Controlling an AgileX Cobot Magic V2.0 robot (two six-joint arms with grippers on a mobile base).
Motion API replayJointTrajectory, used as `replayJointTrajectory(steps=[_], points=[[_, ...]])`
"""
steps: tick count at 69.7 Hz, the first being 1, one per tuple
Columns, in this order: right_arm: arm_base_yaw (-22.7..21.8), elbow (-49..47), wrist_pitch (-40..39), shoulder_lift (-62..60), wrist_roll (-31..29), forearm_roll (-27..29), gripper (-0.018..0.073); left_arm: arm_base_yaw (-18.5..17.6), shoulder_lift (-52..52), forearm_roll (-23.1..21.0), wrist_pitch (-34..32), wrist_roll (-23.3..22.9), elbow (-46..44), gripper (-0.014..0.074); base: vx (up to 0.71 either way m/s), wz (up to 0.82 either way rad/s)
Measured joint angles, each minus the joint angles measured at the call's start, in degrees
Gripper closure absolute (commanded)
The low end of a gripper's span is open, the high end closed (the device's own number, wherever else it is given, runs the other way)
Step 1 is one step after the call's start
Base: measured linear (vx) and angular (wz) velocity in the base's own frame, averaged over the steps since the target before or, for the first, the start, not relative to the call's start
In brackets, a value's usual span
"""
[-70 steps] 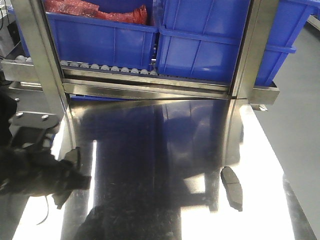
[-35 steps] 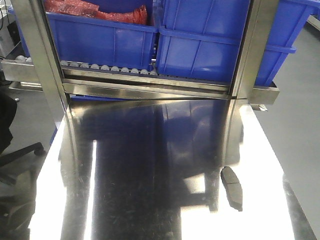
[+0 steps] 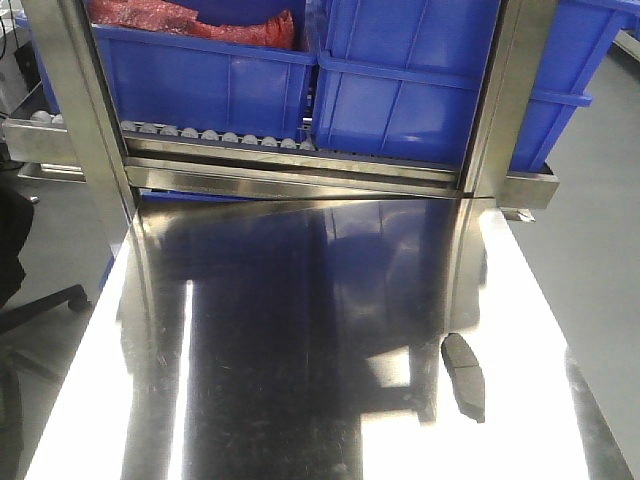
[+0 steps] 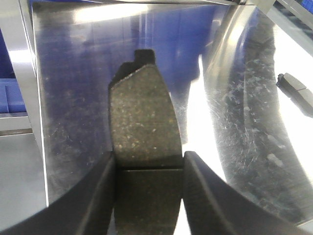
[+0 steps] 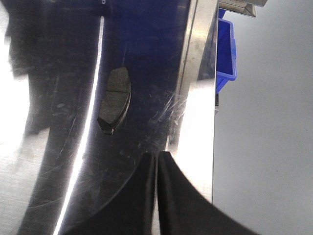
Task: Move and align brake pads A on conveyor
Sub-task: 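Move the right gripper down over the other grey pad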
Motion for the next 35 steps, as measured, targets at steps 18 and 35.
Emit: replayJointTrajectory(steps=[18, 35], points=[[0.00, 0.00, 0.00, 0.00, 0.00, 0.00, 0.0563, 0.00, 0.00, 0.00, 0.00, 0.00, 0.00, 0.0433, 0.00, 0.00], [0.00, 0.00, 0.00, 0.00, 0.00, 0.00, 0.0563, 0.00, 0.00, 0.00, 0.00, 0.00, 0.00, 0.0433, 0.00, 0.00]])
